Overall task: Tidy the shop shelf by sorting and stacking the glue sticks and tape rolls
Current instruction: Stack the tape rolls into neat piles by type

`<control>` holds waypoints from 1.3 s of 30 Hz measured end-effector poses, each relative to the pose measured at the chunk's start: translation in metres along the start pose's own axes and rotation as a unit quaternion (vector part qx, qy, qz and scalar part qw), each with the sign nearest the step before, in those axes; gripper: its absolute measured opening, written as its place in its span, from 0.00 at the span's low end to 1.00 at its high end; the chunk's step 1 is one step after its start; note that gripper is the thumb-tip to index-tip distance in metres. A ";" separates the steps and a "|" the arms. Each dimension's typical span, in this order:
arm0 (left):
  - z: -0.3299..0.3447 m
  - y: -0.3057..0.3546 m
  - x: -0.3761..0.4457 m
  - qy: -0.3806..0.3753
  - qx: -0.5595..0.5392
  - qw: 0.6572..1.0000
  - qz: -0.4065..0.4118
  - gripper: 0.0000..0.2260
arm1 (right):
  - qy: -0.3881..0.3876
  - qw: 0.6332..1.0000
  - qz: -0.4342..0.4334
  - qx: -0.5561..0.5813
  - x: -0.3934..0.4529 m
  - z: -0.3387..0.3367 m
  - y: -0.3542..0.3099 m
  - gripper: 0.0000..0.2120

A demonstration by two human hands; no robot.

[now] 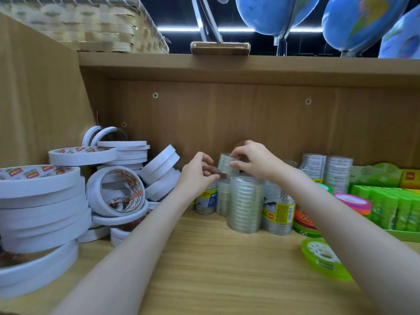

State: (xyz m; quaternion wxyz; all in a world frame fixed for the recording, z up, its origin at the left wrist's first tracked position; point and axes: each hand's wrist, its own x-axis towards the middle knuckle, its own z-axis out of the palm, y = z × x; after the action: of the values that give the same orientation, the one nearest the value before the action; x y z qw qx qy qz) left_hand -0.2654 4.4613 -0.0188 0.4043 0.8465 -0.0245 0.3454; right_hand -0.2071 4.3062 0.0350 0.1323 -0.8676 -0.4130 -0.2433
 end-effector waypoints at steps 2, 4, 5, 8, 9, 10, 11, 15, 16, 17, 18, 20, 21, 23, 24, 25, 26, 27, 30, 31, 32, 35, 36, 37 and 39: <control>0.003 0.000 0.000 0.001 0.010 1.000 0.004 0.09 | -0.018 1.000 0.001 -0.007 -0.001 -0.003 0.001 0.14; 0.005 0.000 0.000 0.006 0.040 0.999 0.015 0.05 | -0.043 0.999 -0.015 -0.024 0.000 -0.007 -0.001 0.13; 0.005 0.000 0.000 0.007 0.050 0.999 0.018 0.05 | -0.057 0.997 -0.023 -0.037 0.002 -0.010 -0.002 0.13; 0.002 0.001 -0.001 0.007 0.052 0.998 0.018 0.04 | -0.122 0.989 -0.034 -0.074 0.007 -0.014 -0.005 0.12; 0.001 0.001 -0.001 0.010 0.051 0.999 0.017 0.04 | -0.147 0.985 -0.033 -0.079 0.009 -0.015 -0.006 0.12; 0.001 0.001 -0.001 0.013 0.052 0.998 0.018 0.03 | -0.165 0.982 -0.030 -0.082 0.010 -0.014 -0.007 0.13; 0.001 0.001 -0.001 0.016 0.055 0.998 0.021 0.03 | -0.169 0.982 -0.031 -0.079 0.010 -0.015 -0.009 0.14; -0.003 0.001 -0.004 -0.011 0.029 0.999 0.039 0.10 | -0.053 0.998 0.013 -0.011 0.003 -0.033 0.005 0.13; -0.004 0.001 -0.005 -0.035 0.007 0.999 0.039 0.14 | -0.046 0.999 0.026 -0.008 0.000 -0.038 0.012 0.11; -0.005 0.002 -0.006 -0.059 -0.006 0.997 0.041 0.17 | -0.061 0.997 0.036 -0.012 -0.003 -0.042 0.018 0.10; -0.005 0.001 -0.007 -0.078 0.001 0.996 0.047 0.20 | -0.086 0.995 0.048 -0.016 -0.005 -0.044 0.022 0.12; -0.001 0.000 -0.007 -0.095 0.071 0.991 0.063 0.22 | -0.116 0.991 0.063 -0.029 -0.008 -0.045 0.024 0.19; 0.002 0.000 -0.007 -0.098 0.121 0.985 0.068 0.22 | -0.124 0.989 0.061 -0.045 -0.007 -0.043 0.024 0.22; 0.007 0.001 -0.008 -0.092 0.209 0.971 0.072 0.24 | -0.143 0.984 0.054 -0.089 -0.003 -0.035 0.022 0.21; 0.009 0.000 -0.008 -0.084 0.235 0.966 0.072 0.24 | -0.146 0.983 0.053 -0.102 -0.001 -0.031 0.020 0.18; 0.010 0.000 -0.008 -0.077 0.249 0.963 0.072 0.25 | -0.152 0.981 0.054 -0.110 0.002 -0.028 0.018 0.16; 0.010 0.001 -0.009 -0.074 0.255 0.962 0.070 0.25 | -0.167 0.978 0.057 -0.113 0.005 -0.027 0.015 0.13; 0.009 0.002 -0.009 -0.076 0.255 0.962 0.068 0.25 | -0.190 0.973 0.061 -0.112 0.007 -0.027 0.013 0.11; 0.007 -0.001 -0.008 -0.086 0.250 0.962 0.073 0.26 | -0.258 0.956 0.061 -0.124 0.010 -0.029 0.015 0.12; 0.006 -0.002 -0.009 -0.085 0.251 0.961 0.080 0.27 | -0.261 0.955 0.053 -0.130 0.010 -0.028 0.017 0.12; 0.005 -0.003 -0.009 -0.084 0.253 0.960 0.084 0.29 | -0.253 0.958 0.043 -0.127 0.010 -0.026 0.019 0.12; 0.003 -0.006 -0.010 -0.080 0.231 0.966 0.085 0.33 | -0.197 0.977 0.010 -0.081 0.004 -0.028 0.024 0.09; 0.003 -0.006 -0.010 -0.075 0.225 0.968 0.086 0.33 | -0.163 0.984 0.004 -0.070 0.003 -0.033 0.026 0.09; 0.004 -0.005 -0.011 -0.069 0.232 0.966 0.089 0.32 | -0.125 0.990 0.002 -0.064 0.003 -0.040 0.028 0.10; 0.006 -0.004 -0.012 -0.064 0.264 0.958 0.092 0.29 | -0.068 0.996 -0.002 -0.050 0.004 -0.053 0.030 0.10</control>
State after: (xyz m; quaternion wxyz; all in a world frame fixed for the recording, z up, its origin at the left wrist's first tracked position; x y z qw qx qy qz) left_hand -0.2699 4.4565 -0.0316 0.1307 0.9375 -0.0356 0.3204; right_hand -0.1975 4.2675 0.0812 0.0599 -0.8868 -0.4102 -0.2042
